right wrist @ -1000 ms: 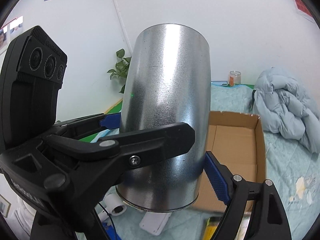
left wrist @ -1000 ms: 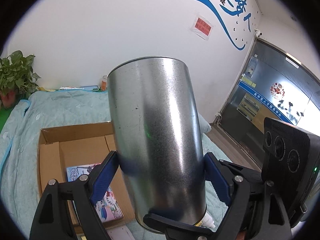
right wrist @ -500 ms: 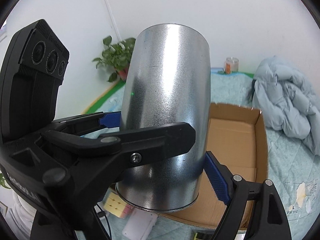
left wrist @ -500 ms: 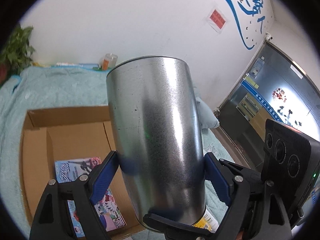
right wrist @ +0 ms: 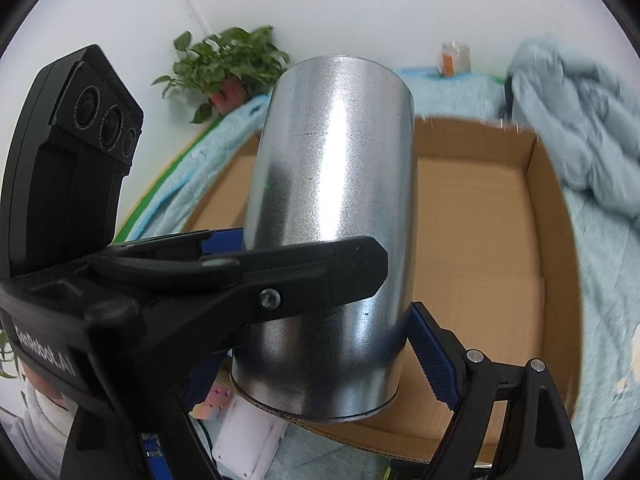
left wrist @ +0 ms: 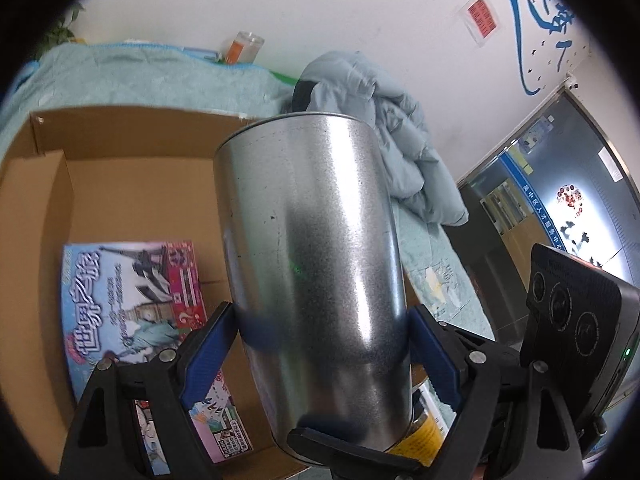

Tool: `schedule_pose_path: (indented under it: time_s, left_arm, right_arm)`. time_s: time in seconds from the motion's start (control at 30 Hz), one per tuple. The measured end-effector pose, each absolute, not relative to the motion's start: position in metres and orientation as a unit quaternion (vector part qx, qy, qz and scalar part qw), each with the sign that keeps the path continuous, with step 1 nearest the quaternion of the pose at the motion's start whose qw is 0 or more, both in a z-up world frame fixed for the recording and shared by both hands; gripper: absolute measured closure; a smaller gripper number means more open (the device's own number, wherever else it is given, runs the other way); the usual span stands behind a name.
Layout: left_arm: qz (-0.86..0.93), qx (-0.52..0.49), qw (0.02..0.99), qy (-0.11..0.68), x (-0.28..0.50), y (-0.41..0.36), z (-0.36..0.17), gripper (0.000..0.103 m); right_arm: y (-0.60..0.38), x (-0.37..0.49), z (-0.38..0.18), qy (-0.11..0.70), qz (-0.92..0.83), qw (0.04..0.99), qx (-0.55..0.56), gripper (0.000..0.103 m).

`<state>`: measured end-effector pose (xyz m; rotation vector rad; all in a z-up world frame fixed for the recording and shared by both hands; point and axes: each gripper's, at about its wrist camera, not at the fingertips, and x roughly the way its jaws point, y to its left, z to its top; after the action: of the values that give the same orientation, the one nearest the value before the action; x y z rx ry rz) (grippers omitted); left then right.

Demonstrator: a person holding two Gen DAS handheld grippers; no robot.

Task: Organize rigid objects
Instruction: 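Lift the silver cylinder with the right tool and carry it into the box, then set the cylinder down beside the game box and open the right tool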

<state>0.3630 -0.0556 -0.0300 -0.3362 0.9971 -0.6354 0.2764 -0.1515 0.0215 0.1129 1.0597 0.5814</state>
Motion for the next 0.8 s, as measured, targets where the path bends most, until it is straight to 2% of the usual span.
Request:
schedule_pose_path:
  time_s: [0.33, 0.53, 0.8]
  left_arm:
    - [-0.270, -0.159, 0.771, 0.555, 0.367, -0.071, -0.088, 0.017]
    - [-0.257, -0.137, 0.780, 0.554, 0.358, -0.072, -0.087, 0.017]
    - [-0.230, -0.135, 0.821, 0.504, 0.318, -0.028, -0.054, 0.017]
  right_arm:
    - [-0.162, 0.285, -0.056, 0.602, 0.266, 0.747, 0.094, 0.019]
    - [-0.165, 0.287, -0.079, 0.631, 0.273, 0.710, 0.154, 0.019]
    - [-0.155, 0.289, -0.081, 0.639, 0.259, 0.713, 0.131, 0.014]
